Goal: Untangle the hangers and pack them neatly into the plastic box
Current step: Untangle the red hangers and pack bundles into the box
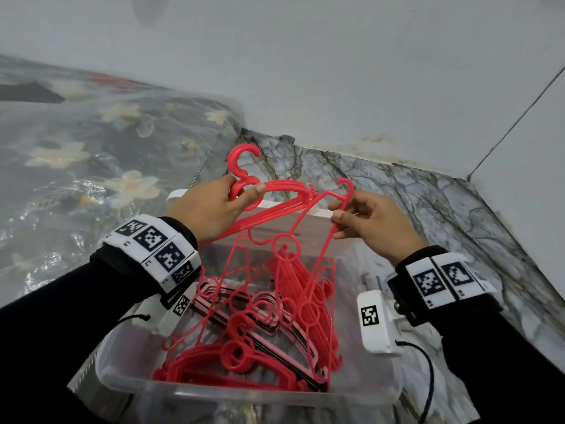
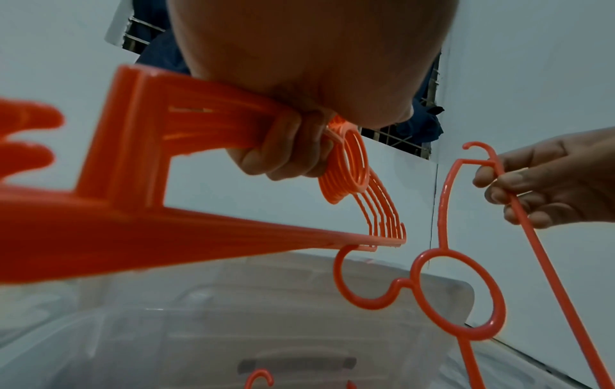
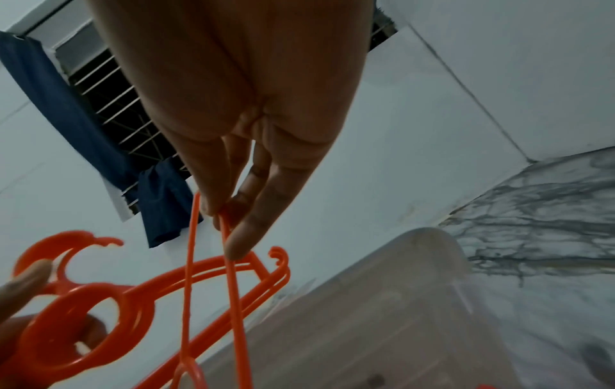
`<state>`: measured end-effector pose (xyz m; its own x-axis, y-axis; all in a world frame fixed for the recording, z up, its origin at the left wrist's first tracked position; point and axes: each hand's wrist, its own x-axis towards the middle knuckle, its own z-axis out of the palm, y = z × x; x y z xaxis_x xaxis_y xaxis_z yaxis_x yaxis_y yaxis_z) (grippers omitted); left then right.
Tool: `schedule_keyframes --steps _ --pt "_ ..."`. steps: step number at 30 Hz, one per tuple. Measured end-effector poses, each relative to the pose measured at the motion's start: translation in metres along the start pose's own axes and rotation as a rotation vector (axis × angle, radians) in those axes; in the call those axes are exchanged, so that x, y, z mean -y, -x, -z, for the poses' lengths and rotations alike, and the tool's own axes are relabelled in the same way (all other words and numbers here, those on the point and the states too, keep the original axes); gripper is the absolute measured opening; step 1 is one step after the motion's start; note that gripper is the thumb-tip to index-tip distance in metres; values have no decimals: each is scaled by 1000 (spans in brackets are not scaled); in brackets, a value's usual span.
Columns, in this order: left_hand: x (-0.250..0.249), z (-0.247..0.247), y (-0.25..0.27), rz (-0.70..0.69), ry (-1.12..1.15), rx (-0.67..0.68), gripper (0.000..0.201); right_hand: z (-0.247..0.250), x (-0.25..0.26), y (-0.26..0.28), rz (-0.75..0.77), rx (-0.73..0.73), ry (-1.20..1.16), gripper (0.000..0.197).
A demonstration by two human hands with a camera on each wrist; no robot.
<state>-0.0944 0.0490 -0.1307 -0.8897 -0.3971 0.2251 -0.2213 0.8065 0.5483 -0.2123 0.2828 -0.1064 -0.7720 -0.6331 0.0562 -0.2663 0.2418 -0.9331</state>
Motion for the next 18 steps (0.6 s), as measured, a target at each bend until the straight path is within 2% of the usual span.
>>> schedule_keyframes --steps 2,4,7,12,13,14,16,18 --pt "-3 1 1 0 7 -12 58 7 0 1 -23 38 19 19" --pt "-4 2 0 3 8 -12 64 11 2 2 -37 44 7 19" --pt "-4 2 -1 13 6 19 72 14 4 1 -55 -81 -144 21" --pt "-9 1 0 13 174 151 114 16 1 -2 -134 -225 -396 19" --pt "-10 0 0 3 195 165 113 16 0 -2 -158 -242 -452 18" --pt "-12 -1 1 -8 196 168 102 15 -1 -2 -182 -250 -508 18" --pt "-16 -3 3 -17 180 151 68 9 -3 -3 -228 -247 -613 19" --pt "-18 -6 4 -29 180 169 46 2 -7 -4 -277 -236 -706 20"
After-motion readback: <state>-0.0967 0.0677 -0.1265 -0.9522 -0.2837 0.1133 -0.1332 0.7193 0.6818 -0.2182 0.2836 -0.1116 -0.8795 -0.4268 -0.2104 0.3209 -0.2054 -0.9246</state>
